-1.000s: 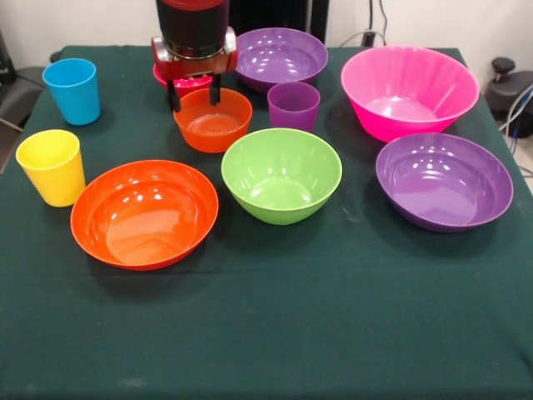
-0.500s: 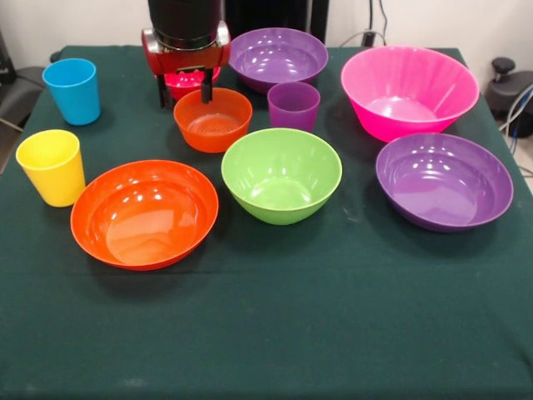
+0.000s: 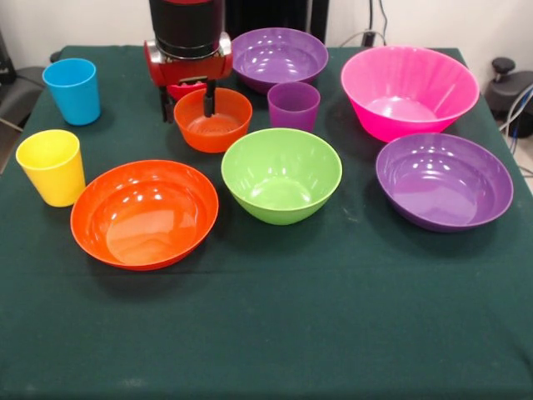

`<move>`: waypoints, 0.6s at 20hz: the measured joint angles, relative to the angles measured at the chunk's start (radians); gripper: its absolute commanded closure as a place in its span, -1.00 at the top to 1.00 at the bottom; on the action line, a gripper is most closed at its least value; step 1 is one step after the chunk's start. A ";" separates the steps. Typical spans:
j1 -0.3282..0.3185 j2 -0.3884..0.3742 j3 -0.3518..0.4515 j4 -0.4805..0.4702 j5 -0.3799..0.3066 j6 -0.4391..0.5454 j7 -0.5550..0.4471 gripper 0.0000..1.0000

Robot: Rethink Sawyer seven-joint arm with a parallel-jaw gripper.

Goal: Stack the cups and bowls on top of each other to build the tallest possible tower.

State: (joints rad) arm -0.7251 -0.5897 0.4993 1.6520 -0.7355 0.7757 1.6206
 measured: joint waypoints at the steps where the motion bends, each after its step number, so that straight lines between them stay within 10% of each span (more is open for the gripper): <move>1: 0.000 0.000 0.000 0.000 -0.002 -0.003 0.000 1.00; 12: 0.000 -0.003 -0.003 0.000 -0.005 -0.008 0.000 1.00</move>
State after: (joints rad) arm -0.7251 -0.5927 0.4965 1.6522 -0.7405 0.7678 1.6206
